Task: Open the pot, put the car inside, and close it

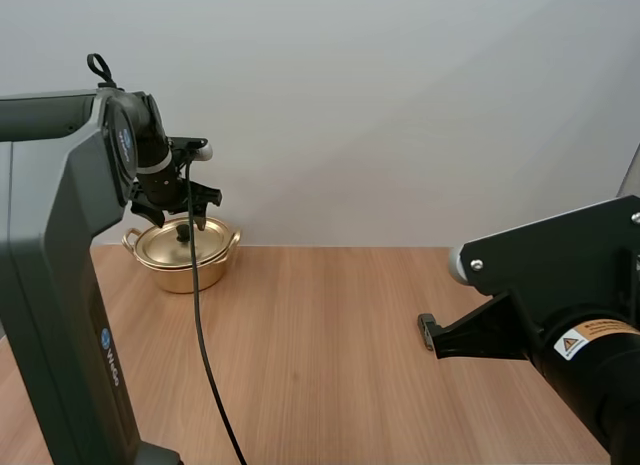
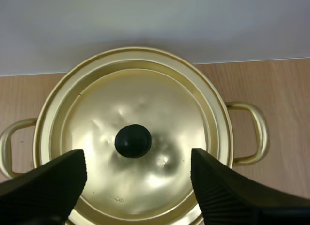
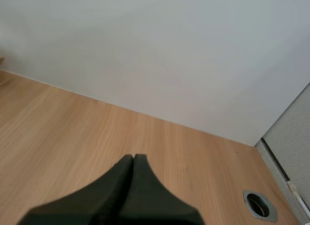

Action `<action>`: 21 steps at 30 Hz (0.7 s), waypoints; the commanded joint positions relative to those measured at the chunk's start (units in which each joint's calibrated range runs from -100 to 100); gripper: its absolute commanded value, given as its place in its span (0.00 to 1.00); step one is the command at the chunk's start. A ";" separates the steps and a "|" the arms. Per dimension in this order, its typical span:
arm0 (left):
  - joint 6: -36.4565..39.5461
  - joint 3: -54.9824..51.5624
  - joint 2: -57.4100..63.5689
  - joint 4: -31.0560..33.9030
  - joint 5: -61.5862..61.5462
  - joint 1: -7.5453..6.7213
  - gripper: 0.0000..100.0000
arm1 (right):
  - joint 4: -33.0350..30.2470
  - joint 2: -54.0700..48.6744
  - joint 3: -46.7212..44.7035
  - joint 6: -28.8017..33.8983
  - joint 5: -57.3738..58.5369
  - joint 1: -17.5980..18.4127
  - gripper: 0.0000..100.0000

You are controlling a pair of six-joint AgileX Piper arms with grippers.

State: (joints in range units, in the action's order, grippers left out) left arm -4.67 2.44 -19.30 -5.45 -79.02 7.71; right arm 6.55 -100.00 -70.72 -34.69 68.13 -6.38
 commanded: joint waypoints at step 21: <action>0.87 1.45 -4.49 -1.01 8.18 0.17 1.00 | 0.49 0.00 -0.12 -0.37 -0.05 -0.21 0.00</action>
State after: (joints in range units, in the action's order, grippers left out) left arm -3.79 3.83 -23.68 -6.63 -70.58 7.78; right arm 6.99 -100.00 -70.84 -35.00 68.15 -6.60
